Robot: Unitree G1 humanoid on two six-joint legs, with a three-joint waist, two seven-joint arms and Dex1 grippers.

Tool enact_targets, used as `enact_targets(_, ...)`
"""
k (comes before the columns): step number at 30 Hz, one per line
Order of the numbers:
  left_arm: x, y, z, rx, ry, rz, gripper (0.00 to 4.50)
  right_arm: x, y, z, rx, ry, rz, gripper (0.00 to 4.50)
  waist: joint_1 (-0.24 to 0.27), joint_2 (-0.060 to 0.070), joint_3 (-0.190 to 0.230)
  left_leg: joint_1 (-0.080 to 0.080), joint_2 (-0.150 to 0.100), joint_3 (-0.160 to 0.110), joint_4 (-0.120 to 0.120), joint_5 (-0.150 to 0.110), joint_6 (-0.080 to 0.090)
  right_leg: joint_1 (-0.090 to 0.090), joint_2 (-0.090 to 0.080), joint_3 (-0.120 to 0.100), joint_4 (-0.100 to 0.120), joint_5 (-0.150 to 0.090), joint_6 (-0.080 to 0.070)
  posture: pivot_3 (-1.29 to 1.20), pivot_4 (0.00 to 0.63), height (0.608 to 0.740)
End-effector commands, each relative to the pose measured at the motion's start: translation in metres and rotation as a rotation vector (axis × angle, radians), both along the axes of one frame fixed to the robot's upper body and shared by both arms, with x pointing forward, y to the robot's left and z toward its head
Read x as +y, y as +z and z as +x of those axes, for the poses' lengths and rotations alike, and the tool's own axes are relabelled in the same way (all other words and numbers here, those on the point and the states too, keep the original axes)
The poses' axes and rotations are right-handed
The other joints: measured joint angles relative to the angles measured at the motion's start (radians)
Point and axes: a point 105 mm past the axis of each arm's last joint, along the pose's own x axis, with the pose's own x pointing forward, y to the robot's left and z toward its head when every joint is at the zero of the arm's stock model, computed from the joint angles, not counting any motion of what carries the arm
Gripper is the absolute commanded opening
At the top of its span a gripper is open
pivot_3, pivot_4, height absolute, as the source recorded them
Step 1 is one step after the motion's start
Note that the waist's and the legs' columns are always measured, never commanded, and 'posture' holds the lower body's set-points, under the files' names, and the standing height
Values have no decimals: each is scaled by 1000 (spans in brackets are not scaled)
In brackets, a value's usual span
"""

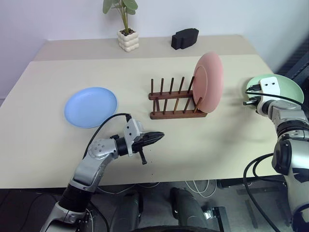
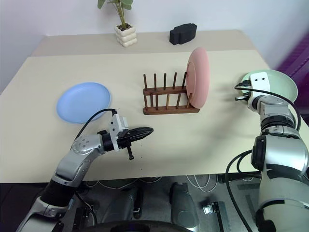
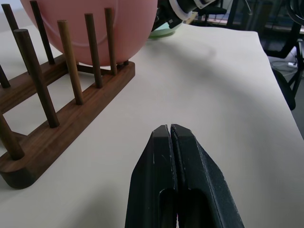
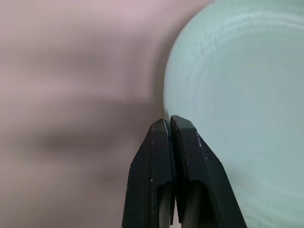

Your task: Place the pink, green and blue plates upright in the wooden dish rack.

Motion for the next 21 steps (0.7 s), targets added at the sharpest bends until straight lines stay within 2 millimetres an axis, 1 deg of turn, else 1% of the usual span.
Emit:
enact_targets(1, -2, 10, -2, -38, -10, -10, 0, -11, 23, -1, -38, 12, -57, 1303, 1, 0, 0, 0, 0, 0, 0, 0, 0, 0, 0, 0, 0, 0, 0, 0, 150, 734)
enact_targets(6, -2, 10, -2, -40, -11, -9, 0, -15, 27, -2, -37, 12, -117, 3778, 0, 0, 0, 0, 0, 0, 0, 0, 0, 0, 0, 0, 0, 0, 0, 0, 150, 734)
enact_targets(7, -2, 10, -2, -40, -11, -9, 0, -16, 26, -2, -28, 10, -135, 4350, -1, 0, 0, 0, 0, 0, 0, 0, 0, 0, 0, 0, 0, 0, 0, 0, 150, 734)
enact_targets(10, -2, 10, -1, -41, -11, -9, 0, -19, 22, -4, -10, -7, -167, 4350, -1, 0, 0, 0, 0, 0, 0, 0, 0, 0, 0, 0, 0, 0, 0, 0, 150, 734)
enact_targets(15, -2, 10, -1, -41, -12, -8, 0, -21, 12, -7, 33, -25, -169, 4350, 0, 0, 0, 0, 0, 0, 0, 0, 0, 0, 0, 0, 0, 0, -1, 0, 150, 734)
enact_targets(16, -2, 10, 0, -42, -11, -8, 0, -20, 11, -7, 36, -26, -169, 4118, 0, 0, 0, 0, 0, 0, 0, 0, 0, 0, 0, 0, 0, 0, -1, 0, 150, 734)
enact_targets(18, -2, 10, 0, -43, -9, -8, 0, -19, 10, -6, 38, -28, -165, 3498, 0, 0, 0, 0, 0, 0, 0, 0, 0, 0, 0, 0, 0, 0, -1, 0, 150, 734)
enact_targets(19, -2, 10, 0, -44, -7, -7, 0, -18, 10, -6, 39, -29, -165, 3060, 0, 0, 0, 0, 0, 0, 0, 0, 0, 0, 0, 0, 0, 0, -1, 0, 150, 734)
enact_targets(21, -1, 10, 0, -44, -4, -8, 0, -18, 9, -5, 41, -29, -167, 2016, 0, 0, 0, 0, 0, 0, 0, 0, 0, 0, 0, 0, 0, 0, -1, 0, 150, 734)
